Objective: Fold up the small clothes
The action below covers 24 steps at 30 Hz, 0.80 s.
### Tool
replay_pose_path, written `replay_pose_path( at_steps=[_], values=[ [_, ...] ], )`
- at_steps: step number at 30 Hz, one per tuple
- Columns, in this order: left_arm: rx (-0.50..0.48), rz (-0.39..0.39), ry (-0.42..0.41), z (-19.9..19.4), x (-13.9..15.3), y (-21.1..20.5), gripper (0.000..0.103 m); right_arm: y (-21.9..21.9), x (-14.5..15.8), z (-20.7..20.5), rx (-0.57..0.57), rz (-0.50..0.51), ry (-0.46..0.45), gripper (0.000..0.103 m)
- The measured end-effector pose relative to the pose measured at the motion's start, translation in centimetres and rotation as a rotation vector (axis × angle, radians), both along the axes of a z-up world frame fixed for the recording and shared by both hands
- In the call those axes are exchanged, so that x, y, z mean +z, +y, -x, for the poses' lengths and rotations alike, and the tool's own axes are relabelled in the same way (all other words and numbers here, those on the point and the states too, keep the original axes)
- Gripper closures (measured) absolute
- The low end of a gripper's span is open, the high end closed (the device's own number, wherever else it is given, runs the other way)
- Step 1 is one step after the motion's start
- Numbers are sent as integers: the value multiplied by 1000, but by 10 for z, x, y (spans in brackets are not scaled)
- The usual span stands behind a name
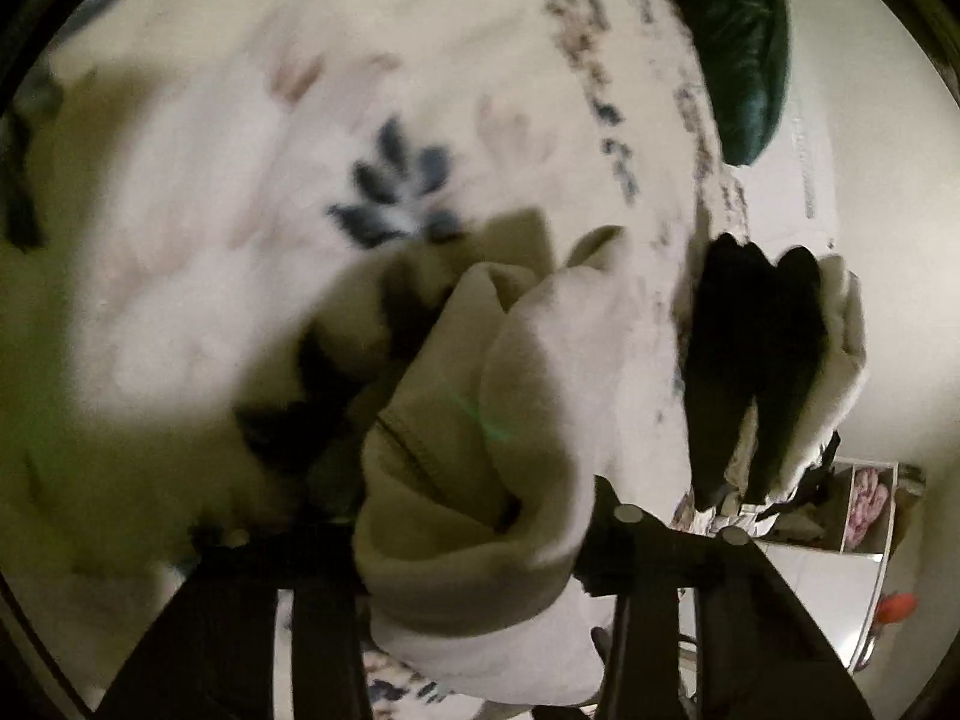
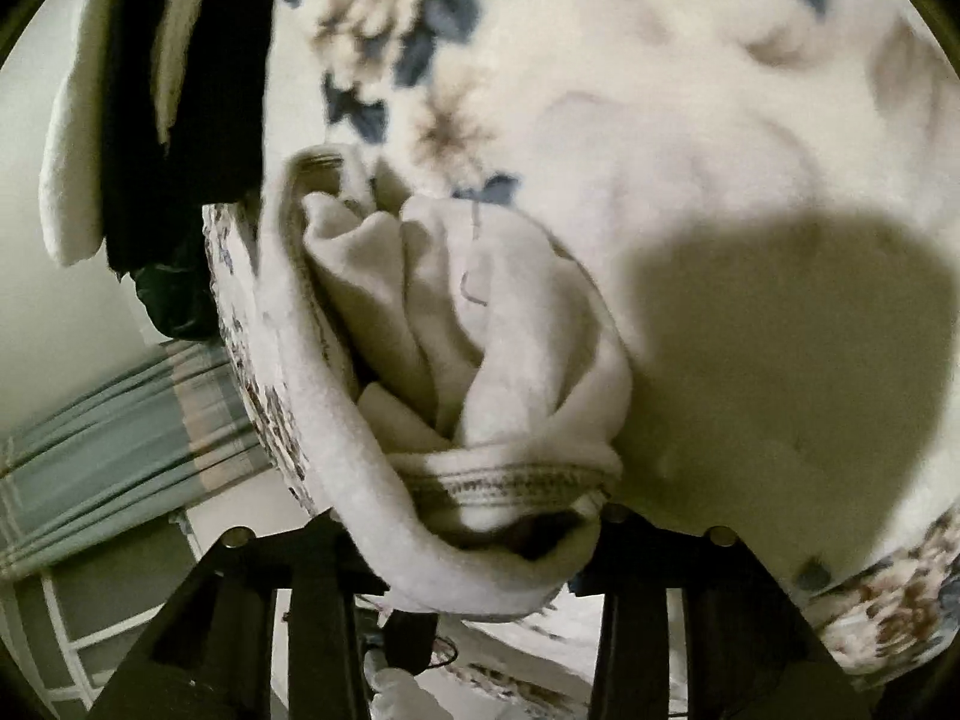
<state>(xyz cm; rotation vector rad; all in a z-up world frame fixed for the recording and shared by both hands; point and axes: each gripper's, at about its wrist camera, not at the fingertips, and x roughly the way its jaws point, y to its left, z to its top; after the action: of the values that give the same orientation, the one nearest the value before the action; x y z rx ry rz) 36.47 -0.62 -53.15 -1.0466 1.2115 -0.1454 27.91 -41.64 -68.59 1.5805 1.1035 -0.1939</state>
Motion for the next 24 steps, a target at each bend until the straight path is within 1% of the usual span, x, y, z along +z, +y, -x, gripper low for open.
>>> replay_pose_path(
  at_steps=[3,6,8,11,13,14,17,19,23,24],
  values=[
    [-25,-25,-52,4,20,-3,70,1,17,-4,17,33,-26,67],
    [-33,-27,-86,3,37,-7,72,-2,37,-11,43,62,-56,69],
    [-41,-44,-103,0,46,-11,73,-4,52,-17,67,83,-80,69],
    [-34,-39,-135,-1,62,-17,73,-10,72,-22,98,112,-117,70],
    [-34,-19,-159,-5,75,-21,73,-12,84,-26,110,128,-139,70],
    [-36,-12,-171,-7,83,-26,73,-16,96,-32,120,139,-156,70],
    [-50,24,-216,-20,111,-41,73,-25,121,-40,122,150,-193,70],
    [-66,46,-253,-31,135,-53,73,-35,137,-47,118,155,-215,70],
    [-99,57,-331,-59,182,-80,73,-59,187,-69,119,182,-287,70],
    [-100,60,-352,-67,193,-88,73,-67,204,-78,124,200,-307,70]
  ],
)
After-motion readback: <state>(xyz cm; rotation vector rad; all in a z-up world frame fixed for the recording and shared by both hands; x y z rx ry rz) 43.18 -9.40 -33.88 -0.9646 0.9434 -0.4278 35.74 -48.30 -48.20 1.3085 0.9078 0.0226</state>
